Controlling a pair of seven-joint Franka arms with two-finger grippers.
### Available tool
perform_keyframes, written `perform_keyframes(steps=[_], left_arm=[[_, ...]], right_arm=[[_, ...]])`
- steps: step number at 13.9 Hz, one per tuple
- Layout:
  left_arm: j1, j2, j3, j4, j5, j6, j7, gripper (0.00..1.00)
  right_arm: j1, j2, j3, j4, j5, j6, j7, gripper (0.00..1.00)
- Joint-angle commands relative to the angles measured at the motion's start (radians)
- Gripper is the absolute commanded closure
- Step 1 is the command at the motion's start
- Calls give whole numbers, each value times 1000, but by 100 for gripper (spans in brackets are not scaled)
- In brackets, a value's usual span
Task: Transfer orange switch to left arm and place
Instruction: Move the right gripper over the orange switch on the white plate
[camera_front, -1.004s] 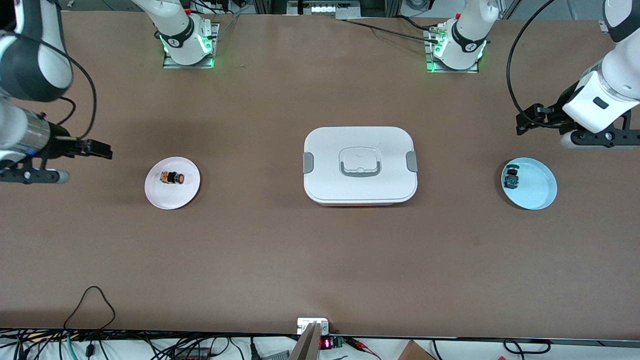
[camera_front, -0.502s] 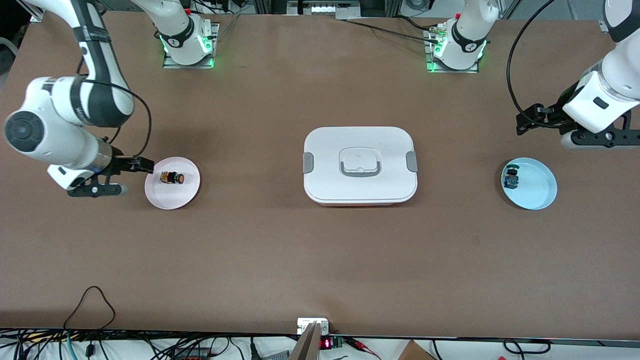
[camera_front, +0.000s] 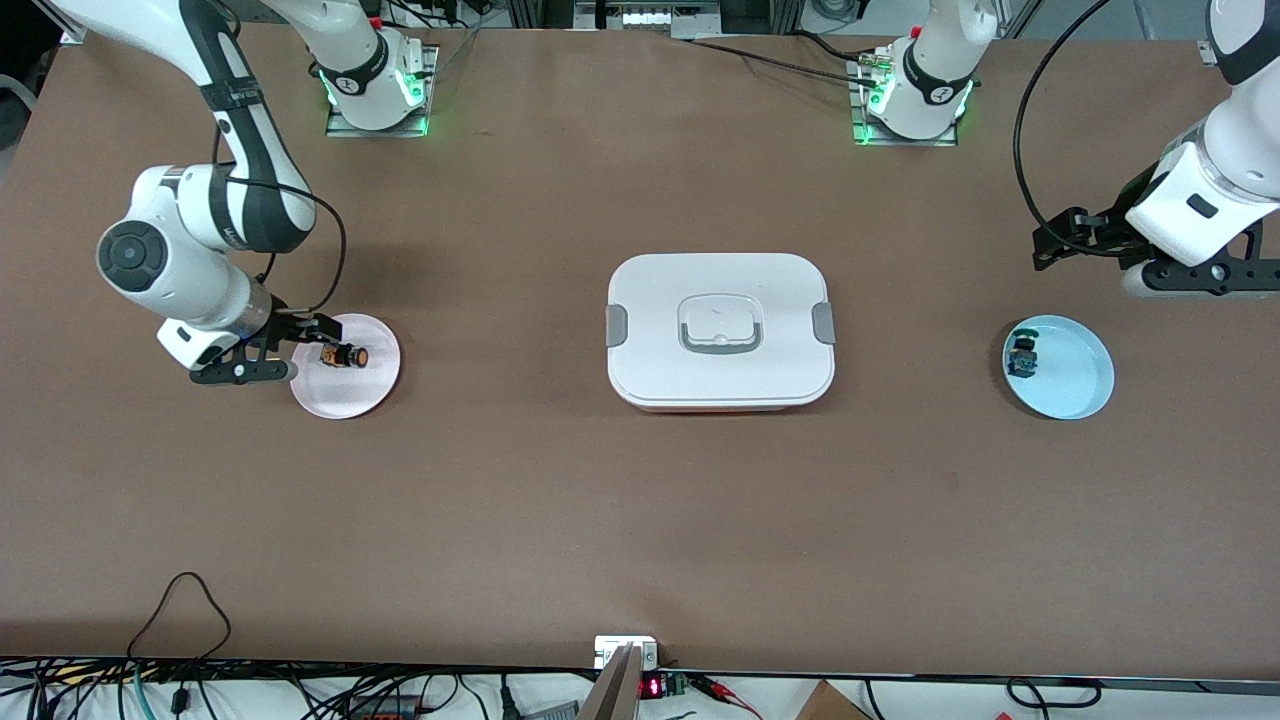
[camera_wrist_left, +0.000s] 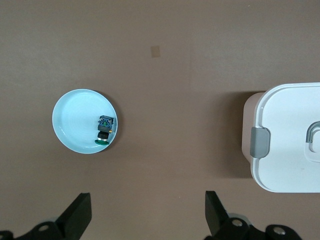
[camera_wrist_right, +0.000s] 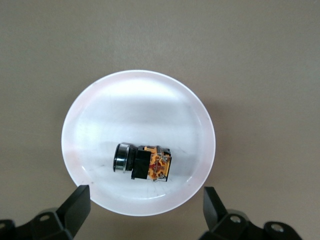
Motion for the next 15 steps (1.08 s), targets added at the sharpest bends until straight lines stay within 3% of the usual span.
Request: perform_keyframes(steps=[1,2,10,15], left_arm=[[-10,-1,8,5,21,-11,-4,0],[-10,-1,8,5,21,-11,-4,0],[-8,-1,8,5,21,-11,-3,0],[-7,-1,10,3,19,-15,-1,0]], right_arm=[[1,3,-1,-27,29,35,6,0],[1,17,-1,-29,78,47,5,0],[1,112,-1,-43,97,205,5,0],[2,141,-1,-43,152,207,5,0]])
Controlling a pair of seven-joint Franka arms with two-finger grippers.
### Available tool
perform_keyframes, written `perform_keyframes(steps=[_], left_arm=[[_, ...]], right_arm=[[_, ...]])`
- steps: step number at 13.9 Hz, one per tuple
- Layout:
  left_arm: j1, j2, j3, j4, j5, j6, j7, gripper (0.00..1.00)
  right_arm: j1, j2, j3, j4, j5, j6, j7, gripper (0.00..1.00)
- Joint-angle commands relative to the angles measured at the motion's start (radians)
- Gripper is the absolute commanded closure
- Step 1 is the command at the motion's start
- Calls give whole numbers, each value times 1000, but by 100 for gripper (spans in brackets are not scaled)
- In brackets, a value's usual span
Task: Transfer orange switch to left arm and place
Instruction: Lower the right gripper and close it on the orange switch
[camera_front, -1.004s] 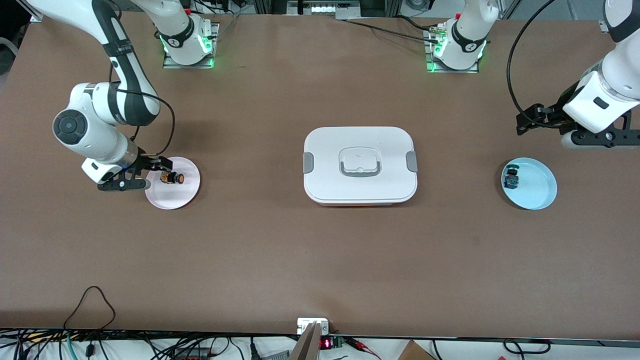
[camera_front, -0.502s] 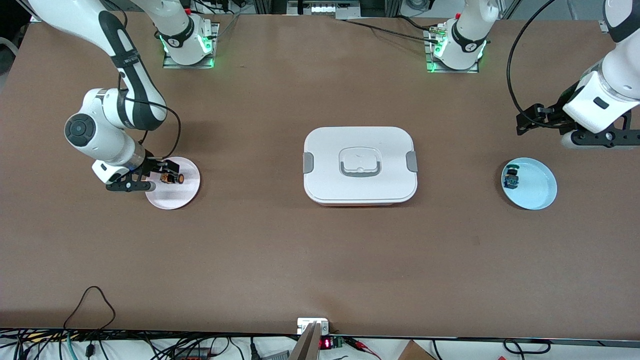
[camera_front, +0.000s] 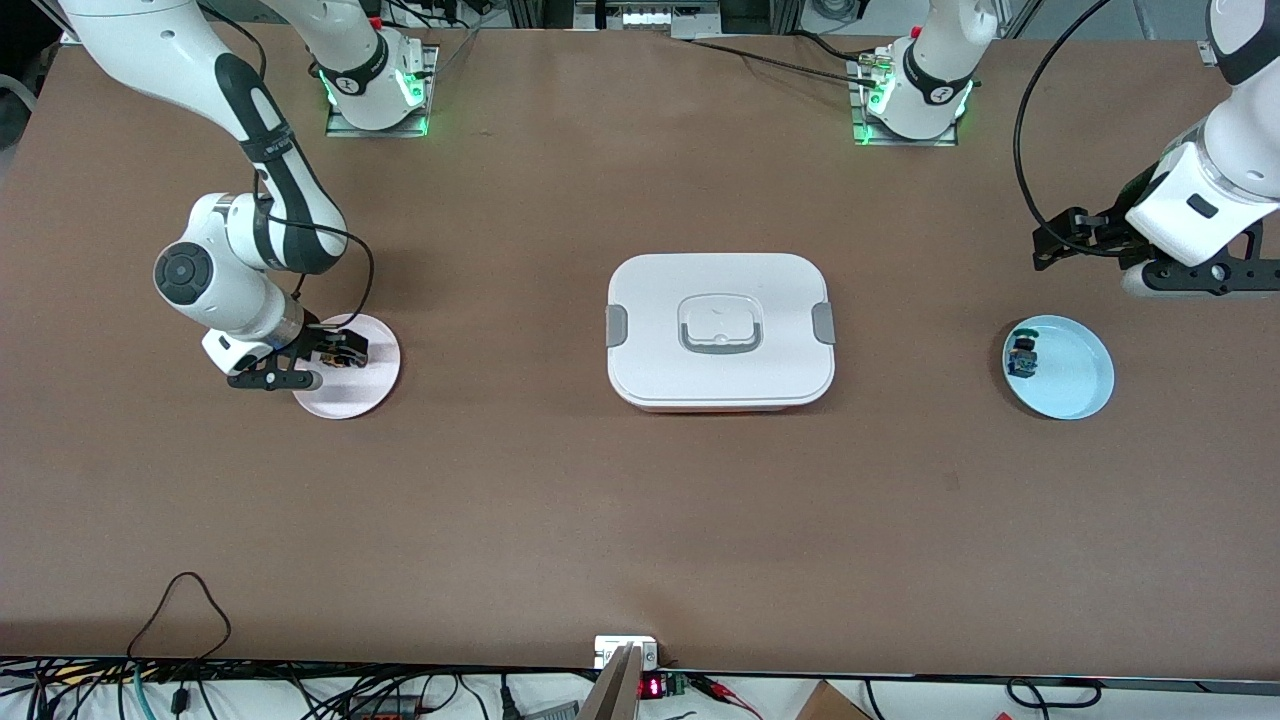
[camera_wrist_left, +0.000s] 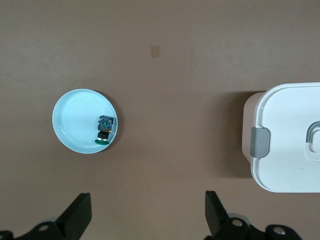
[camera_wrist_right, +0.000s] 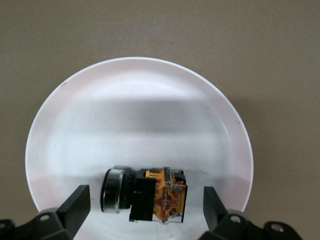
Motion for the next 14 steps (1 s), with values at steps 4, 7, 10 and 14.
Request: perform_keyframes(steps=[4,7,10,14], left_arm=[[-13,-1,5,18,18,-14,-12,0],[-8,0,6,18,16,-15,-4,0],[-18,2,6,26,21,-32,-12,0],[-22,9,5,46,21,-37,-9,0]], right_arm=[[4,28,0,-4,39,13,2,0],[4,33,0,-4,57,13,0,0],[4,35,0,-4,56,13,-12,5],[4,29,-1,6,56,-13,-65,83]])
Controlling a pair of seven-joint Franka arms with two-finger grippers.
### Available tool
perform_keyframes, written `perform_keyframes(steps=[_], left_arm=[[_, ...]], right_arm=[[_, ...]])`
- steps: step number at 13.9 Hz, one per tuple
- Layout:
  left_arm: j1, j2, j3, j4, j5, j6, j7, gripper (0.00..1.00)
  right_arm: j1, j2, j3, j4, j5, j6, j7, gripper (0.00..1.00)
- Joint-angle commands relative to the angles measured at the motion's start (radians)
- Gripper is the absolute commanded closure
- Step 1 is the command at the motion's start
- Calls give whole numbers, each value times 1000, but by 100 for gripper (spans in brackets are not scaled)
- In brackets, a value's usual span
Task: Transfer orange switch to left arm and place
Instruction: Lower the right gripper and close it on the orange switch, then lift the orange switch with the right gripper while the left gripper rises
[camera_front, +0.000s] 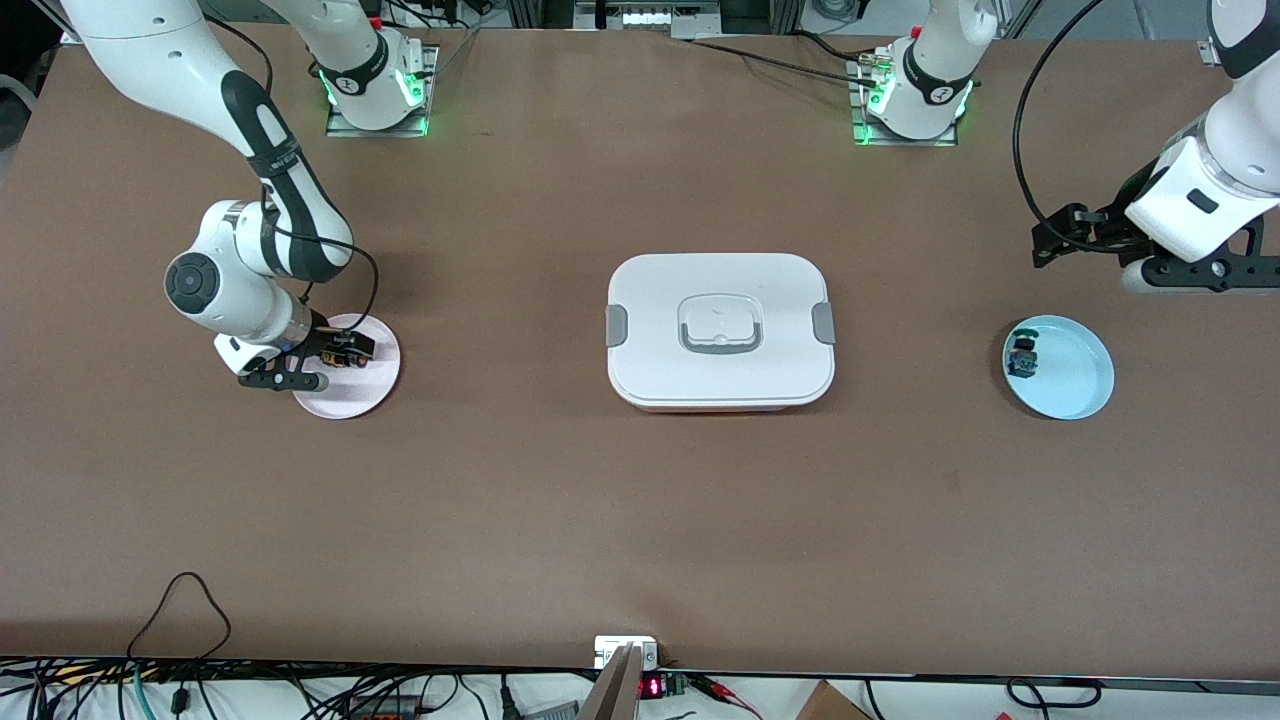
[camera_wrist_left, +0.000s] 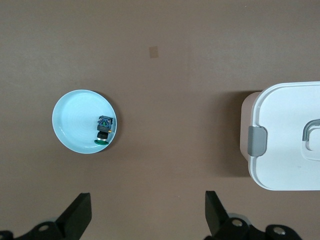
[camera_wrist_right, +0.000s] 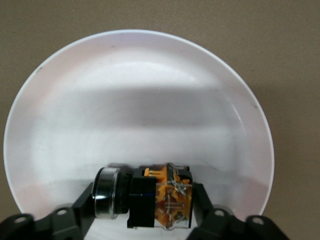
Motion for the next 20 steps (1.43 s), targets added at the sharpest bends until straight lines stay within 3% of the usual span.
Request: perform_keyframes(steps=[1,6,11,16,20], left_arm=[[-12,10,5,31,21,-25,-6,0],[-12,10,5,31,19,-25,-6,0],[-10,10,5,31,18,-40,-4,0],[-10,10,5,32,19,-46,-6,0],[-12,11,5,37,19,-46,-12,0]], right_arm=[[3,-14,-1,17,16,-51,-79,96],[7,-43,-1,193,17,-353,-81,100],[31,-121,0,346,14,-546,-90,100],[49,-180,0,437,10,-619,-115,100],[48,-224,0,461,19,-616,-399,100]])
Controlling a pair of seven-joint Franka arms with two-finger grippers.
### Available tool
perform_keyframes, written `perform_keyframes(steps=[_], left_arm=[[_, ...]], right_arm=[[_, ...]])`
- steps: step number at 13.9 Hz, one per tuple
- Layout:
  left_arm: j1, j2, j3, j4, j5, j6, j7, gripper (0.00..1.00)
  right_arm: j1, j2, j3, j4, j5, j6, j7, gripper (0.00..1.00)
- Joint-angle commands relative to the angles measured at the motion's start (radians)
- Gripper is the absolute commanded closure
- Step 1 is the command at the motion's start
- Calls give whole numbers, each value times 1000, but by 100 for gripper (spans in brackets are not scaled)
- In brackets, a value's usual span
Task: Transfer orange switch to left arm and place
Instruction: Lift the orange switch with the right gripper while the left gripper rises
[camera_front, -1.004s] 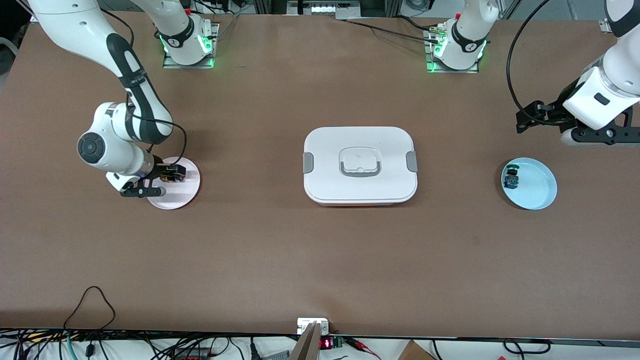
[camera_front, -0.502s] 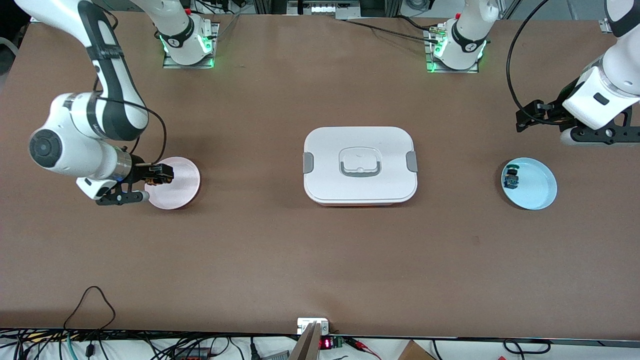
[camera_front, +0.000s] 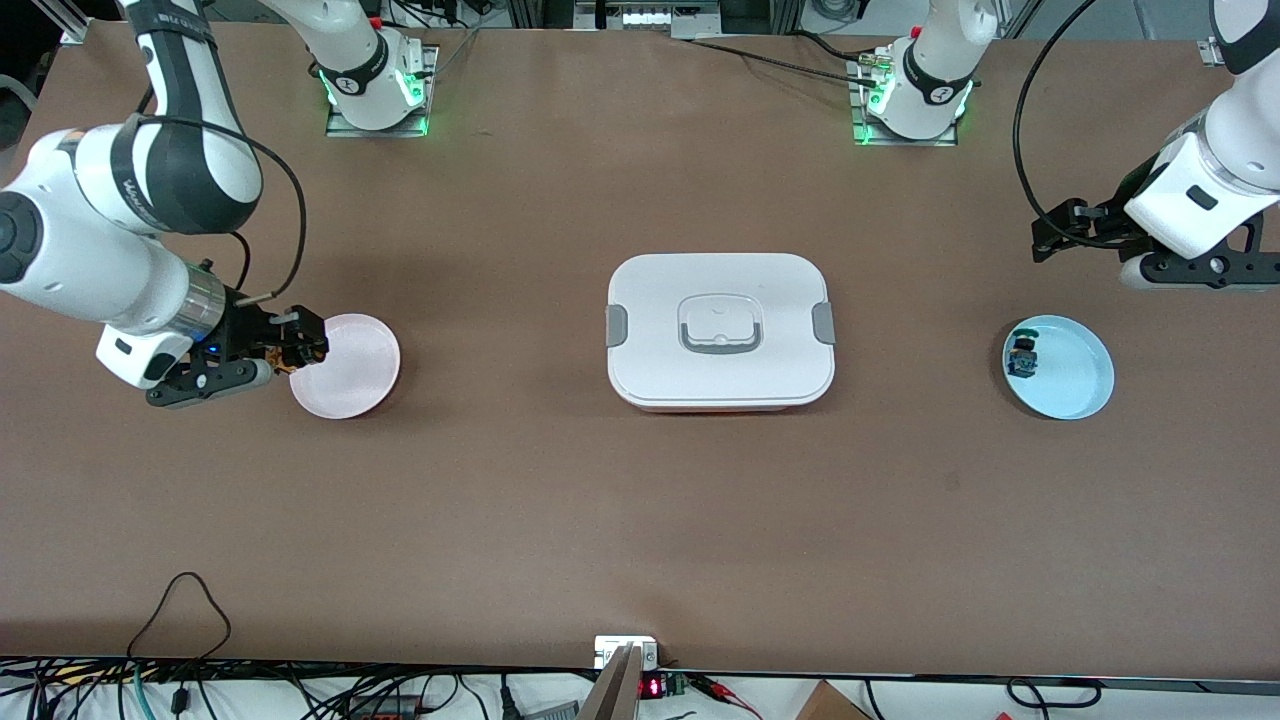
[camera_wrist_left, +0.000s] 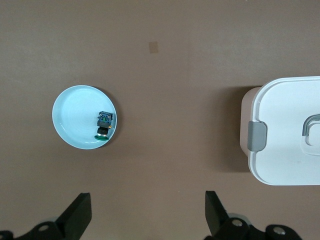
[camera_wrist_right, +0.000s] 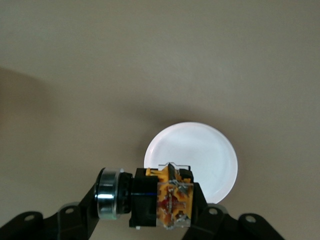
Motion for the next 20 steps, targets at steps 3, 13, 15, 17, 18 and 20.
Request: perform_keyframes(steps=[3,13,15,17,18,20], left_arm=[[-13,10,3,30,19,-22,-13,0],[37,97,17,56,-302,-28,2,0],[42,121,8,58,-400,-111,3,0],[50,140,8,53,-590,-167,7,0],[51,143,8,52,-685,-169,7,0],[53,181,8,41,-912,-170,46,0]], right_arm=[[9,-51,-2,25,71,-20,-406,100],[101,-136,0,34,700,-26,-926,100],[141,-131,0,27,836,-27,-1058,100],[188,-120,0,20,970,-66,-1160,100],[202,-114,0,22,1002,-81,-1189,100],[254,-100,0,22,1093,-81,-1275,100]])
